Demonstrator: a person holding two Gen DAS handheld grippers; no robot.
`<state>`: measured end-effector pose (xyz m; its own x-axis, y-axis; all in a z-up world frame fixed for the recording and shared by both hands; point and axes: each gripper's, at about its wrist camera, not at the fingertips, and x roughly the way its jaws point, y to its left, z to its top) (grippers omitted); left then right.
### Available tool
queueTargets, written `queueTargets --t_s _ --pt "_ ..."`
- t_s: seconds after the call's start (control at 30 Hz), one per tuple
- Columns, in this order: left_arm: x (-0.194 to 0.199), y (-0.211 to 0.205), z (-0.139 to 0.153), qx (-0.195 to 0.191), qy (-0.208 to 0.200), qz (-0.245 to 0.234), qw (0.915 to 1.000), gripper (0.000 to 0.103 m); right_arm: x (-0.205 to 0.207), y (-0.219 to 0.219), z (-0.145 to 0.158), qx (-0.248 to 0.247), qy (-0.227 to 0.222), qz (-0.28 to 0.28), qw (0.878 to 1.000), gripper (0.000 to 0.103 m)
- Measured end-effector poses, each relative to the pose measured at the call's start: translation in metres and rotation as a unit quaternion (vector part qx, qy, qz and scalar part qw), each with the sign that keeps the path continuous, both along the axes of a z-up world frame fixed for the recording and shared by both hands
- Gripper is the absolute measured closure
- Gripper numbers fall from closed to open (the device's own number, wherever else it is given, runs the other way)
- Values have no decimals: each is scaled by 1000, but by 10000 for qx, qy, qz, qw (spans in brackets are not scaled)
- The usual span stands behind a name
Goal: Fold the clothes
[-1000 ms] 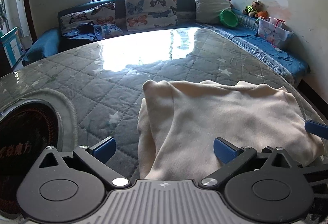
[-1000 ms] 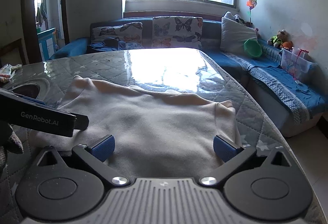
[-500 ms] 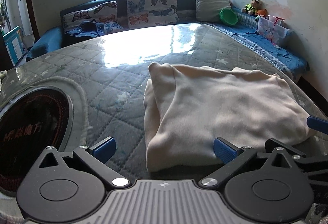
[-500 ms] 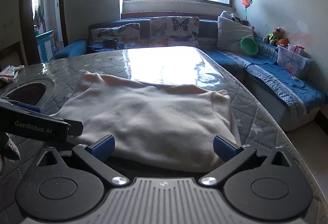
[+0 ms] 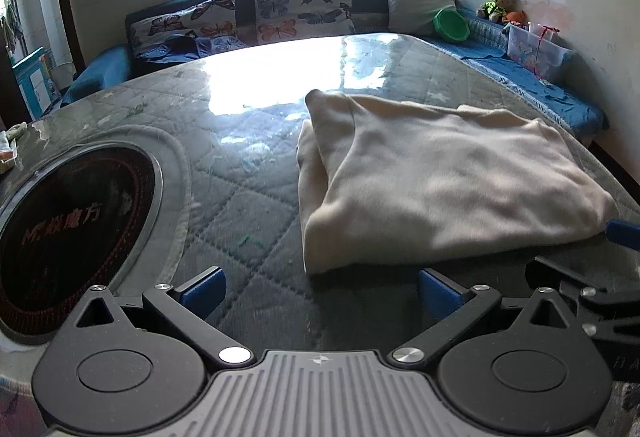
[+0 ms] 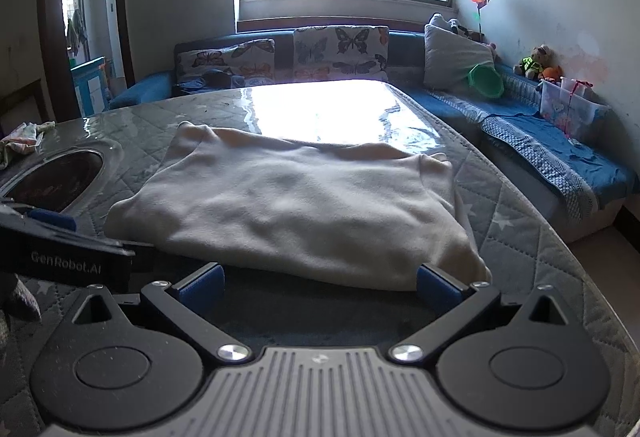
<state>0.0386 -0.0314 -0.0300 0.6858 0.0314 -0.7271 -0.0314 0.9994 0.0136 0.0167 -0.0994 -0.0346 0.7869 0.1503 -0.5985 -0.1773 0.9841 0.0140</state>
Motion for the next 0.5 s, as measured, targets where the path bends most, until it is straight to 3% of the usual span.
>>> queueTargets --t_s 0.5 --pt "-15 -4 0 12 -11 -34 10000 0 -13 2 1 -15 -21 -27 10000 0"
